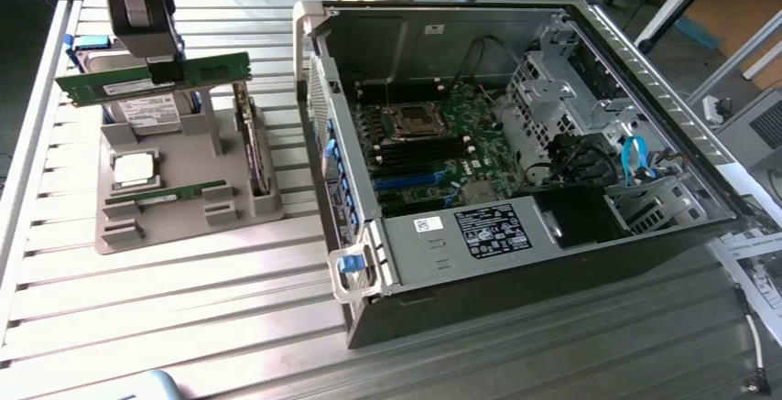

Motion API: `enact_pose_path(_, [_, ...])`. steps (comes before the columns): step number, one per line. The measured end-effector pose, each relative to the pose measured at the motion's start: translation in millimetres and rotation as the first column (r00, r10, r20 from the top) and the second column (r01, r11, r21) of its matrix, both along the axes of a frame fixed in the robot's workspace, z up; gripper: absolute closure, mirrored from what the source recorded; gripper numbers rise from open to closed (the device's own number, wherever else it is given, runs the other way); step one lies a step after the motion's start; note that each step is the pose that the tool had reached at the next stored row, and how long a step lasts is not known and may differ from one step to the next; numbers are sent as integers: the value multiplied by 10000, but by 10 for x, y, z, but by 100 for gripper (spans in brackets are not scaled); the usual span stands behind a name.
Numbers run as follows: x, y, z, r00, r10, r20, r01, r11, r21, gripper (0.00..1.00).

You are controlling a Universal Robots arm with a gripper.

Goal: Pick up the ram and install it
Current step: 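Pick up the ram and move it above insertion slot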

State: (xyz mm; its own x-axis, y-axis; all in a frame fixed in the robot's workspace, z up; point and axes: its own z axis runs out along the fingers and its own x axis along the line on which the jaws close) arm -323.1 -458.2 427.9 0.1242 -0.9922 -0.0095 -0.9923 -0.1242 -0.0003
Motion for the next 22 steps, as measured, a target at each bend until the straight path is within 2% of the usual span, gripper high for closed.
enact_pose_path(22, [154,0,-47,10000,0,0,0,10000,0,86])
